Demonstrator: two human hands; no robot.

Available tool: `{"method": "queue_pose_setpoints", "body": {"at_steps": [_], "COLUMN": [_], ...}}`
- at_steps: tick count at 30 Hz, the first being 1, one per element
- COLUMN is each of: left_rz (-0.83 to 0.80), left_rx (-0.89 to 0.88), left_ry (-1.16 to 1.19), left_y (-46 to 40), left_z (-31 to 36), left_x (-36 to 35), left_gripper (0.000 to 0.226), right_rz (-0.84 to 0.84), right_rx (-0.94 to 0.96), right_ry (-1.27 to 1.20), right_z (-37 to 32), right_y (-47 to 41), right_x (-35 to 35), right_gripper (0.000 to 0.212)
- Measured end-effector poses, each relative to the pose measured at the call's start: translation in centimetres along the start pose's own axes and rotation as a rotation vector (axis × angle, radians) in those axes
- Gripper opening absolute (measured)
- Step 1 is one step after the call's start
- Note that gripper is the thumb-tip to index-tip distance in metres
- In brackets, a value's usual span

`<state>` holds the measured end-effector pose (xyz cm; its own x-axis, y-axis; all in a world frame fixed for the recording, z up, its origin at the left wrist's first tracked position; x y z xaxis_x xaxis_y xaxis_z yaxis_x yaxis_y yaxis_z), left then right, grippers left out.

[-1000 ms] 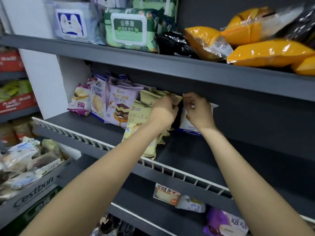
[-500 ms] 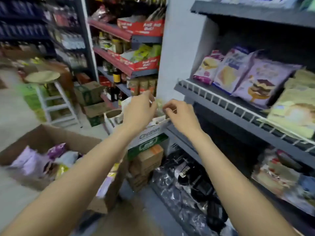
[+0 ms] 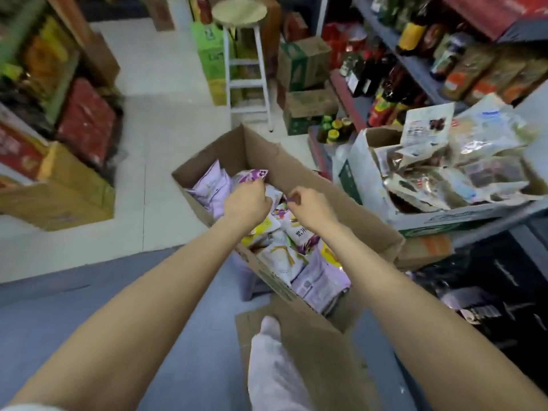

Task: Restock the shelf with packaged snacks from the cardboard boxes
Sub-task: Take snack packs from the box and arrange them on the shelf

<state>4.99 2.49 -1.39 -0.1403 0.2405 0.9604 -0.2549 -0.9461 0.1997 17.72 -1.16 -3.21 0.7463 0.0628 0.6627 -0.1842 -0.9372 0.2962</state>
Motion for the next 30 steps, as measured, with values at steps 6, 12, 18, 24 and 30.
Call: {"method": "queue_pose_setpoints", "body": {"at_steps": [6, 12, 18, 24, 30], "left_rz": [-0.223, -0.248, -0.126, -0.036, 0.070], "left_rx": [-0.005, -0.079, -0.103, -0.276, -0.312], "left_ry": [-0.081, -0.281, -0.504, -0.654, -0.555], "left_y": [-9.3, -17.2, -21.3, -21.9, -17.9], "left_z": [-4.0, -4.5, -4.5, -3.7, -3.6], "left_x": [-7.3, -12.7, -14.7, -13.6, -8.1], "left_gripper": [0.044, 0.047, 0.037, 0.030, 0.028], "right_rz": [-0.128, -0.187, -0.202, -0.126, 0.069], "right_rx": [-0.212, -0.383, -0.322, -0.267, -0.064], "right_ry": [0.105, 0.181, 0.383, 0.333, -0.078], "right_z": [6.0, 12.0, 15.0, 15.3, 10.2], "right_y": [-9.9, -14.9, -16.4, -15.7, -11.8], "right_x": [-7.5, -11.1, -13.7, -11.5, -7.1], "right_gripper": [0.054, 0.080, 0.088, 0.065, 0.074]}}
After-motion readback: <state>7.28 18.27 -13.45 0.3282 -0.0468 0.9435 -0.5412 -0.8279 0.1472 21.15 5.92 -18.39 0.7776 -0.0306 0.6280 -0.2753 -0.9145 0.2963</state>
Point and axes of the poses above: each hand's wrist, its own y-axis away from the middle knuckle, its own x-axis out of the back of the hand, z = x × y, the point moved 5 cm from there along -y, towards the middle knuckle, and after that the axes turned 11 degrees about -y, right-handed, at the moved point
